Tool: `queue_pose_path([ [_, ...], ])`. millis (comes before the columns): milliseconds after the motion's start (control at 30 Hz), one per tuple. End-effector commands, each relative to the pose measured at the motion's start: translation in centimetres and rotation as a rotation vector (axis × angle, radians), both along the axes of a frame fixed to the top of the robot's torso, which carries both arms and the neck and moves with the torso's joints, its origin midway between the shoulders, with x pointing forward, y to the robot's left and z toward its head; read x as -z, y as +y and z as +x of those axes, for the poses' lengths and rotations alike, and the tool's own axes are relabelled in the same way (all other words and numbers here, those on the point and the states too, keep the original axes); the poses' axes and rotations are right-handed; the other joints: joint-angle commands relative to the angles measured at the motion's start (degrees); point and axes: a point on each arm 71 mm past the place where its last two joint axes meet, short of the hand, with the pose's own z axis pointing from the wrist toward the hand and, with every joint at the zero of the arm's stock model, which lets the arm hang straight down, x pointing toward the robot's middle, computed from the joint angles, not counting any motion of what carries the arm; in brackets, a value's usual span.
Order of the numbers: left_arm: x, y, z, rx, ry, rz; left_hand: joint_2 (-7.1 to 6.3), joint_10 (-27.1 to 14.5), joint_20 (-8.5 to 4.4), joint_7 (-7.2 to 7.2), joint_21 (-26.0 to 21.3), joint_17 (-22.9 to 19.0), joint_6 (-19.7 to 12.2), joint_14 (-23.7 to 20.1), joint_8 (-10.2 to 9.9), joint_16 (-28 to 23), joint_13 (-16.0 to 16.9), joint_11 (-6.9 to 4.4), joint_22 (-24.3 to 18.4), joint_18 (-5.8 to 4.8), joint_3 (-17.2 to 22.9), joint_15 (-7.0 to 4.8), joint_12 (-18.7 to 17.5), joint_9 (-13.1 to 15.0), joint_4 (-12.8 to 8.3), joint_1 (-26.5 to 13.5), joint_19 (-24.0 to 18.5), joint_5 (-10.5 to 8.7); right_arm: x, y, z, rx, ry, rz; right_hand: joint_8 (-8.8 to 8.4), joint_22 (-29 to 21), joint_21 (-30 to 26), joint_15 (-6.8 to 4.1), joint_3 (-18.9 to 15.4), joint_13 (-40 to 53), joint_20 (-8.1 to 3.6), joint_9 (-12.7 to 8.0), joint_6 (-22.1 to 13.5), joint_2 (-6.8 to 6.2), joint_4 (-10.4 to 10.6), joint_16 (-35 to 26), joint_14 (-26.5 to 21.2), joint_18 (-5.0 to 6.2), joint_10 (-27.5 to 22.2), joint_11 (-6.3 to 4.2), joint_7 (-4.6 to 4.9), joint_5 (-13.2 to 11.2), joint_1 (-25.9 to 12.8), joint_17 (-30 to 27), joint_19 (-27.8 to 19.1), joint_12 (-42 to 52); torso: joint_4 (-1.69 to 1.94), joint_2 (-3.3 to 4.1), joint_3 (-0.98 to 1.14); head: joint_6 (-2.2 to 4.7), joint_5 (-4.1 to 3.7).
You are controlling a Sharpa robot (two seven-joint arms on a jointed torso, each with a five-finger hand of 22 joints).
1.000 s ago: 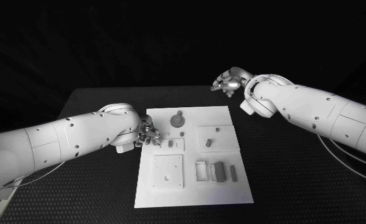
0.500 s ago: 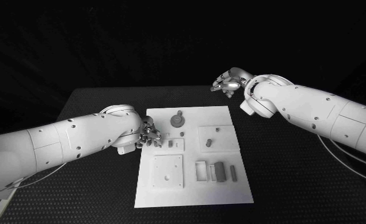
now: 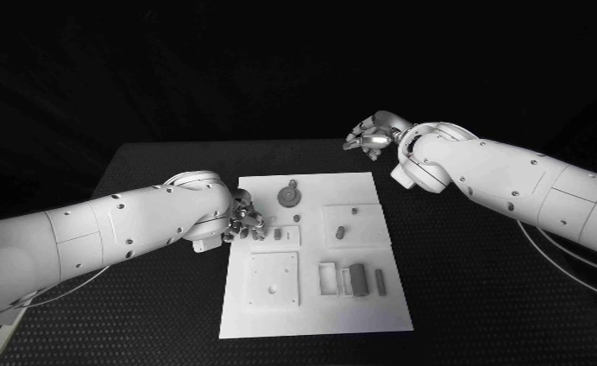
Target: Assemble the parts on the task board
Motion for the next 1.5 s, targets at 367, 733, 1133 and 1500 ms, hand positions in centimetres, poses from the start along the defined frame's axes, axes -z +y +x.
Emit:
queue_pose_path([
  [367,0.28,0.25,-0.20,-0.002,0.012,0.010,0.84,0.74,-0.64,0.04,0.24,0.10,0.94,2.37,3.19,0.36,0.07,-0.29,1.05,3.06,0.56,-2.35,0.33,4.32,-0.39,0.37,0.64,0.20,0.16,0.05,-0.07,-0.011,0.010,-0.003,-0.03,1.06,-0.29,-0.43,0.21,-0.07,0.08,-0.10,-0.09,-0.03,0.09,0.38,0.02,1.01,-0.41,-0.01,0.40,0.13,-0.38,-0.08,-0.13,0.33,0.03,0.01,0.03,-0.21,0.27],
  [733,0.30,0.25,-0.16,-0.003,0.011,0.011,0.85,0.75,-0.64,0.05,0.26,0.14,0.97,2.38,3.16,0.37,0.07,-0.29,1.06,3.05,0.58,-2.35,0.35,4.31,-0.43,0.36,0.64,0.20,0.19,0.05,-0.07,-0.011,0.011,-0.003,-0.02,1.07,-0.30,-0.43,0.22,-0.09,0.08,-0.11,-0.10,-0.02,0.07,0.39,0.01,1.01,-0.42,-0.01,0.40,0.12,-0.38,-0.09,-0.14,0.34,-0.02,0.01,0.02,-0.23,0.40],
  [1133,0.43,-0.17,-0.30,0.023,0.040,0.022,-1.72,0.64,-0.54,0.15,0.32,0.29,1.04,2.26,3.03,0.34,0.06,-0.17,1.05,2.86,-0.61,-2.24,0.33,4.30,-0.06,-1.06,0.56,-0.08,0.23,0.05,-0.08,-0.011,0.011,-0.003,-0.02,1.07,-0.30,-0.42,0.22,-0.10,0.08,-0.12,-0.10,-0.01,0.06,0.39,0.01,1.01,-0.42,-0.01,0.40,0.12,-0.38,-0.10,-0.14,0.35,0.01,0.02,0.07,-0.37,0.39],
  [1500,0.47,-0.23,-0.30,0.029,0.046,0.024,-5.43,0.32,-0.82,0.21,0.07,0.55,0.68,1.99,2.37,0.15,0.07,-0.12,0.89,2.95,-5.51,-2.20,0.28,4.18,1.85,-5.73,0.17,-0.01,0.24,0.15,-0.07,-0.013,0.013,-0.004,-0.01,1.07,-0.31,-0.42,0.21,-0.12,0.09,-0.12,-0.10,0.02,0.09,0.40,0.00,1.01,-0.43,0.00,0.41,0.12,-0.41,-0.11,-0.13,0.36,0.04,0.02,0.01,-0.56,0.39],
])
